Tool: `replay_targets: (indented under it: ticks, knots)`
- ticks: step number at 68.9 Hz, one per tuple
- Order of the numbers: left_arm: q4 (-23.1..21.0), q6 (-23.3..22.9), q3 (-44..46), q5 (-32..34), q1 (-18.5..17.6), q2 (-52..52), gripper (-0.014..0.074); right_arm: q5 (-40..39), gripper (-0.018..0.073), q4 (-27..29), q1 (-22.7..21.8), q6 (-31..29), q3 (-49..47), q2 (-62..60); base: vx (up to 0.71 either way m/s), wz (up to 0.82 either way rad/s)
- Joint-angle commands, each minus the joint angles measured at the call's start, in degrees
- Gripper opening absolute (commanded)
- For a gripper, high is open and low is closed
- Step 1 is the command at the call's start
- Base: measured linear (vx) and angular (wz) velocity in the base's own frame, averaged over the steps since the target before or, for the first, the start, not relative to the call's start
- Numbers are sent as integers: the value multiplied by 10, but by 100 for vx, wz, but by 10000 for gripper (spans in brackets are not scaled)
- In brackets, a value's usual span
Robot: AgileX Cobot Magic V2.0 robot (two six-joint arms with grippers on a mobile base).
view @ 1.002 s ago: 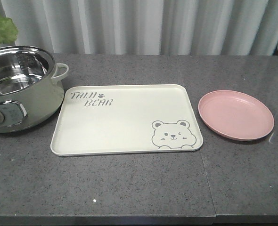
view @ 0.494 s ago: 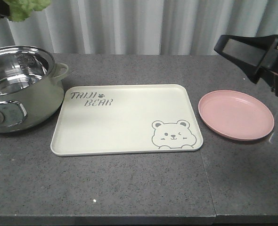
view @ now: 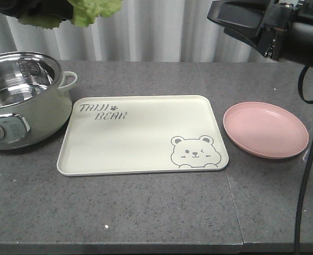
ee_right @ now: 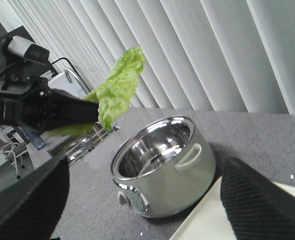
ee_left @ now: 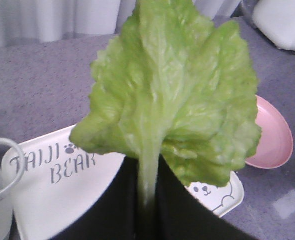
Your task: Transfer vegetables to tray and serve
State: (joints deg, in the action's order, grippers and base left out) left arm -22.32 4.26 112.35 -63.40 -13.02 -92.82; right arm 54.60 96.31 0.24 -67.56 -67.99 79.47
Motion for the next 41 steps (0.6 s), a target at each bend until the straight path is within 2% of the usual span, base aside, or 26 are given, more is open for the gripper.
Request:
replay_targets:
  ticks: [1,23,34,41]
  knots:
    - [-20,1,15,58,-24,23,-8,15,592,62,-1,0,-55,12,0,0]
    - [-30,4,15,85,-91,-15,-8,34,592,62,-1,32,-177,119,0,0]
    - [-33,5,15,115,-112,-31,-8,34,592,62,-1,44,-192,146,0,0]
    - [-36,5,15,132,-112,-31,-8,30,592,62,-1,44,-192,161,0,0]
